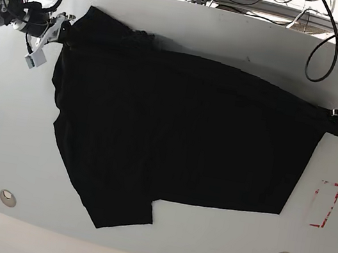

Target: Layout the t-shirt on the table in an organized manner, then fold the t-shirt properly

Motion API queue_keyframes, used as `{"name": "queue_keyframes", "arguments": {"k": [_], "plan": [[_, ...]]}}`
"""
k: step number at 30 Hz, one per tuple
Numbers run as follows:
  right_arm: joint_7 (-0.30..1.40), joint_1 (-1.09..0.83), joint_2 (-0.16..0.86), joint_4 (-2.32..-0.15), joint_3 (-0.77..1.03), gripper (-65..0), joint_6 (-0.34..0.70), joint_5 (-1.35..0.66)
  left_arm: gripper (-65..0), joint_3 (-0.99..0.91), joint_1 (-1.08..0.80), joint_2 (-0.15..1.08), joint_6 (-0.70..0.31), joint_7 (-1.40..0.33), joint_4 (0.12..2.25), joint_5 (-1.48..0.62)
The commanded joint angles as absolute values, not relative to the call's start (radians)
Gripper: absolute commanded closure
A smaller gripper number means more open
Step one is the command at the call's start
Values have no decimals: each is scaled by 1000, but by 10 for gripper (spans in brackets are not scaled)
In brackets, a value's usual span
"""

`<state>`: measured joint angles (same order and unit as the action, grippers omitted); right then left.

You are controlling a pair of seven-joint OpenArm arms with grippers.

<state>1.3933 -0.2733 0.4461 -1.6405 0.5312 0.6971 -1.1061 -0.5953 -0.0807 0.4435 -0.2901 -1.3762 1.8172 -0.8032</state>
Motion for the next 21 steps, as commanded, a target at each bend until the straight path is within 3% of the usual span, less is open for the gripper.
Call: {"name": "queue_keyframes", "arguments": {"k": [1,10,21], "plan": [[1372,-229,469,-1652,541,0,698,-1127,-4,-565,-45,464,-291,-1363,1773,-756],[1371,-114,469,-1538,541,-2,698,-1041,-3,-466,73,463,-291,-1357,1564,-705],[1371,-19,466,-1526,536,-5,698,-951,-4,-458,90,464,-291,-1277,1481,-704]]}}
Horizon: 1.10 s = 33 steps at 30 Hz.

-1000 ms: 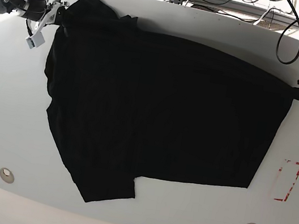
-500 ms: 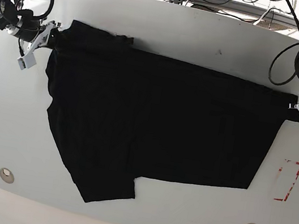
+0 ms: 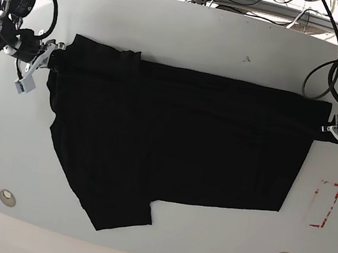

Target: Layout the t-shirt on the table in an organized manner, then fold the t-shirt properly

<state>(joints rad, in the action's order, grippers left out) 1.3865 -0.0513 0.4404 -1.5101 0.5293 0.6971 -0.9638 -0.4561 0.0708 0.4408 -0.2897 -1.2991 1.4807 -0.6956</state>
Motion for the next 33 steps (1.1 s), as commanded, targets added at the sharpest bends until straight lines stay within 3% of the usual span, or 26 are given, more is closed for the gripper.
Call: {"name": "queue_keyframes", "arguments": {"k": [1,4,9,13,17,19,21,33], "plan": [[1371,-8,466,-1526,535,-14,698,-944,-4,-446,91,466,-291,-1277,1472,-705],[1371,2,466,-1526,535,-70,698,-931,-6,-414,93,470,-291,-1277,1458,-705],[1371,19,466,-1526,536,-282,698,-891,-29,-375,93,472,-291,-1277,1455,-705],[1371,21,466,-1526,541,-450,698,-883,-158,-363,93,472,-291,-1277,1461,-705],[1371,19,466,-1526,541,-595,698,-883,-392,-366,93,472,-289,-1277,1483,-705],[1371,18,466,-1527,541,-623,698,-885,-475,-367,93,473,-288,-1277,1508,-705],[1371,16,466,-1531,541,-618,698,-886,-514,-369,91,484,-288,-1277,1535,-705],[1372,-76,440,-1713,545,-606,698,-886,-514,-472,94,533,-291,-1282,1643,-713]]}}
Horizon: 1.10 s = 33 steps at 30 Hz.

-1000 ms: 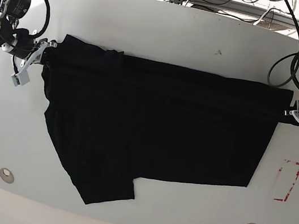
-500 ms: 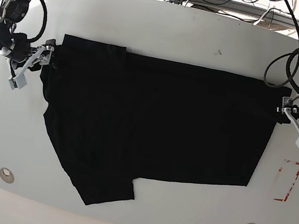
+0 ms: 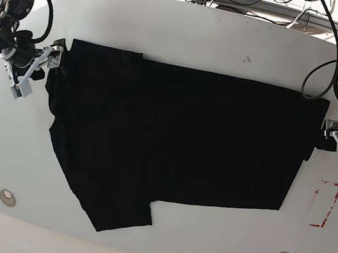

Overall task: Layout the t-shirt on the table in an organized manner, then fold the t-shirt properly
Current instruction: 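Open both grippers to release the t-shirt corners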

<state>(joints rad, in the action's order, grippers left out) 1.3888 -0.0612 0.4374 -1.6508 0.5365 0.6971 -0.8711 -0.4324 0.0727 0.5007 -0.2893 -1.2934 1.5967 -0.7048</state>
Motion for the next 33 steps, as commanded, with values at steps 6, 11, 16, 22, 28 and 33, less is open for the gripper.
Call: {"name": "queue_keyframes", "arguments": {"k": [6,11,16,22,28,33], "plan": [[1371,-151,394,-1774,613,-606,698,-881,-514,-599,88,533,-291,-1280,1713,-713],[1365,-196,363,-1768,661,-606,698,-881,-514,-687,88,533,-291,-1277,1748,-713],[1337,-239,326,-1767,679,-606,698,-881,-514,-765,91,533,-291,-1276,1744,-707],[1328,-246,291,-1767,676,-606,698,-881,-514,-802,85,533,-291,-1241,1745,-708],[1328,-249,257,-1758,677,-606,698,-880,-514,-797,84,533,-291,-1228,1745,-707],[1323,-245,242,-1682,684,-606,698,-880,-514,-797,84,533,-291,-1228,1747,-708]]}}
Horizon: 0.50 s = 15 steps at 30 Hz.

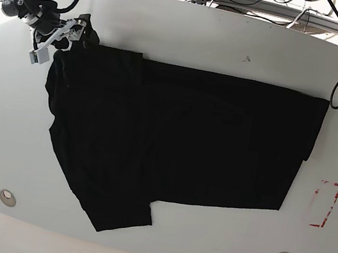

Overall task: Layout the t-shirt on the table in an organized manner, then fold the t-shirt properly
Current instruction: 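Open both grippers to release the t-shirt corners, then move the right gripper along the shirt edge toward the sleeve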

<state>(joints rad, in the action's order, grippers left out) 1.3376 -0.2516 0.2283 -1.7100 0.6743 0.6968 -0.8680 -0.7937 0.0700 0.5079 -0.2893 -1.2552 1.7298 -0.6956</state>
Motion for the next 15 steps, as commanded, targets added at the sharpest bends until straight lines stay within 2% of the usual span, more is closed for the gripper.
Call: {"name": "queue_keyframes", "arguments": {"k": [1,7,15], "plan": [[1310,-245,242,-1662,684,-606,698,-880,-514,-797,84,533,-291,-1228,1747,-707],[1234,-251,249,-1596,677,-604,698,-880,-514,-797,58,533,-292,-1228,1747,-711],[1234,-242,243,-1549,674,-598,698,-880,-514,-797,51,530,-292,-1228,1747,-711]]}}
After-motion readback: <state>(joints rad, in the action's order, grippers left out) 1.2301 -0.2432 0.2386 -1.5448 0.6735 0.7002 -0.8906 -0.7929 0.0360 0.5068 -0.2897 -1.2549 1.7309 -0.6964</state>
